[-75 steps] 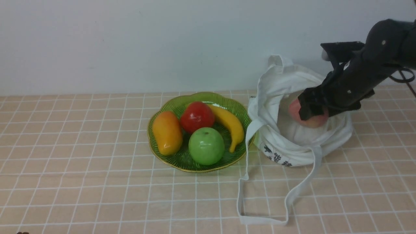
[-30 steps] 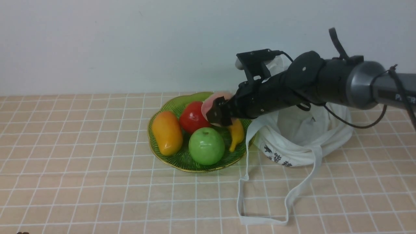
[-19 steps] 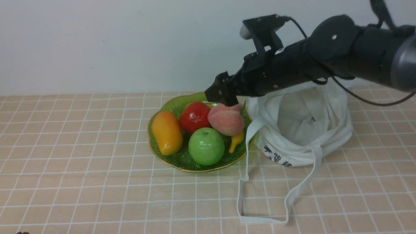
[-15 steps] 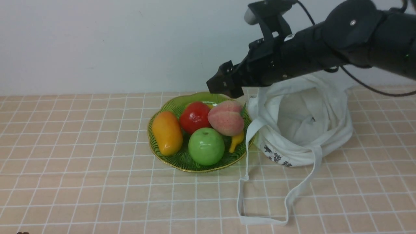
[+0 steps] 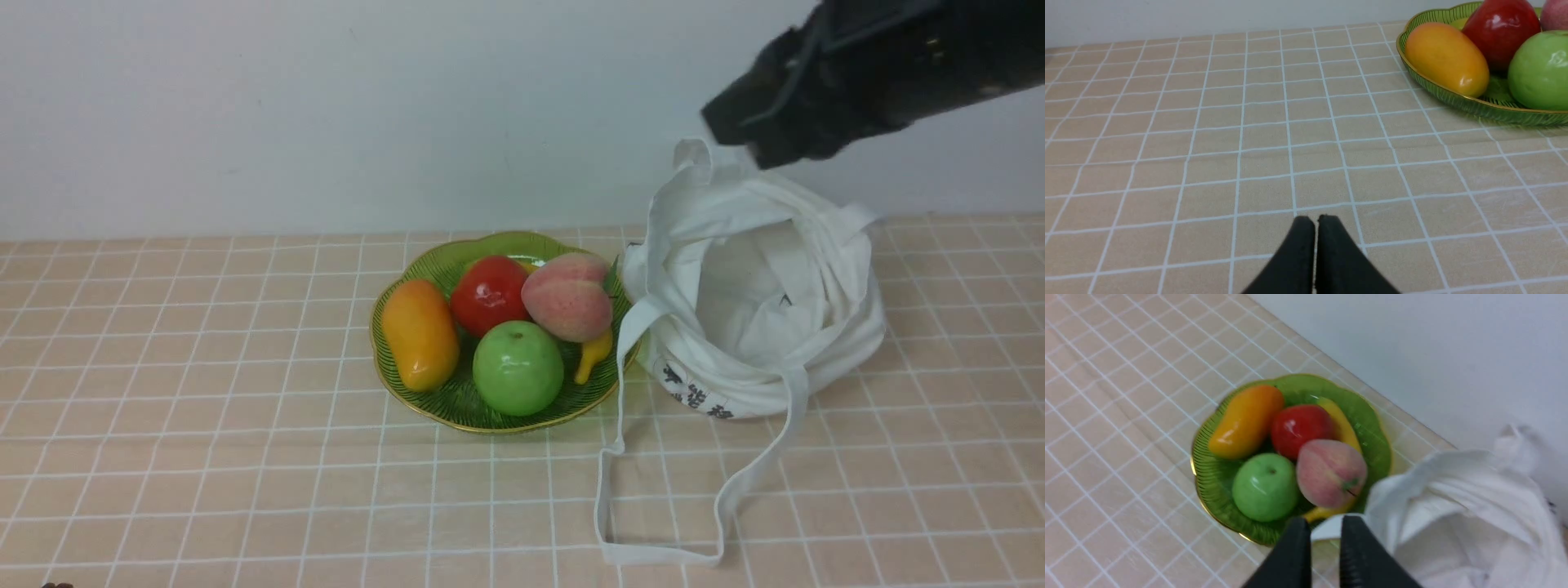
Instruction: Take the fruit out of the bag on the brown coffee tablecloth and place them on the plate.
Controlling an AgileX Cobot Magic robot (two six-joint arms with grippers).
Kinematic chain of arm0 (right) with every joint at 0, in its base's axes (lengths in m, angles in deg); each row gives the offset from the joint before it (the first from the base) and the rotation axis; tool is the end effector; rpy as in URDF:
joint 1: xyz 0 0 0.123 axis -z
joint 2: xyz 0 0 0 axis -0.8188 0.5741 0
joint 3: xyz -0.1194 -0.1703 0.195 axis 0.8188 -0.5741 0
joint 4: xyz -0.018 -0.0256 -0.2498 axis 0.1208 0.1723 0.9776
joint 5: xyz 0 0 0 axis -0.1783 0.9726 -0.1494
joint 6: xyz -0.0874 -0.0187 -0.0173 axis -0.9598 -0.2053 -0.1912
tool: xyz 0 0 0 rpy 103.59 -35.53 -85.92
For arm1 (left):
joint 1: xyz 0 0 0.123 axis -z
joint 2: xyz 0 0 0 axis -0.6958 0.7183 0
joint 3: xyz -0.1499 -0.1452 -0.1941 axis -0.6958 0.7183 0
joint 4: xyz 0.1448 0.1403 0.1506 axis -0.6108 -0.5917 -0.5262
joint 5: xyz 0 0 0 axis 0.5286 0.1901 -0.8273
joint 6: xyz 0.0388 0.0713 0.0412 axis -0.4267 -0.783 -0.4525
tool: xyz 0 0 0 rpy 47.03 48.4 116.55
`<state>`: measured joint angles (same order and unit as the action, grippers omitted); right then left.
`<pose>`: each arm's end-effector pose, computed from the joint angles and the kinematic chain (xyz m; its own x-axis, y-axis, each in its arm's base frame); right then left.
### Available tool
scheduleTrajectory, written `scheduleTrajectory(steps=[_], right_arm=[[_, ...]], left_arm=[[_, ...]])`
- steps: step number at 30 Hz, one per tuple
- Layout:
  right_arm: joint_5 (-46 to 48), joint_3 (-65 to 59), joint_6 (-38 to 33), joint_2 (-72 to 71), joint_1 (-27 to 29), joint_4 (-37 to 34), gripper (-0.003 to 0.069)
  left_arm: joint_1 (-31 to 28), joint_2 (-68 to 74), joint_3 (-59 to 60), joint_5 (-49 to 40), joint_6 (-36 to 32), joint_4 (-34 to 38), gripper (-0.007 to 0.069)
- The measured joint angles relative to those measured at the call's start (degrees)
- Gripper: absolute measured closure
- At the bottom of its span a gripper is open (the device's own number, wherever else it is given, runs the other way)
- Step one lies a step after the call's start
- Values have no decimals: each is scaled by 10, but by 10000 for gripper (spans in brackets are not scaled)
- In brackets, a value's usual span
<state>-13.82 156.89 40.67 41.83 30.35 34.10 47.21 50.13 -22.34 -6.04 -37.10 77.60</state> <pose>0.2487 0.1301 0.4231 -0.4582 -0.5014 -0.7340 -0.6654 0.7410 -0.0908 0.0523 -0.0034 0.1699 -0.3059 0.0363 -0.9514 0.0664 0.9977 0.0167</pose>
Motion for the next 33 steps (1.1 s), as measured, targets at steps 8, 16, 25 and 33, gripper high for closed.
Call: scheduleTrajectory(steps=[8, 16, 25, 33], right_arm=[[67, -20, 187, -163, 0, 129, 671], [-38, -268, 291, -408, 0, 158, 671], [-381, -555, 299, -526, 0, 143, 672], [-463, -611, 299, -532, 0, 143, 672]], left_arm=[[0, 0, 0, 0, 0, 0, 632], [0, 0, 0, 0, 0, 0, 632], [0, 0, 0, 0, 0, 0, 632], [0, 0, 0, 0, 0, 0, 632]])
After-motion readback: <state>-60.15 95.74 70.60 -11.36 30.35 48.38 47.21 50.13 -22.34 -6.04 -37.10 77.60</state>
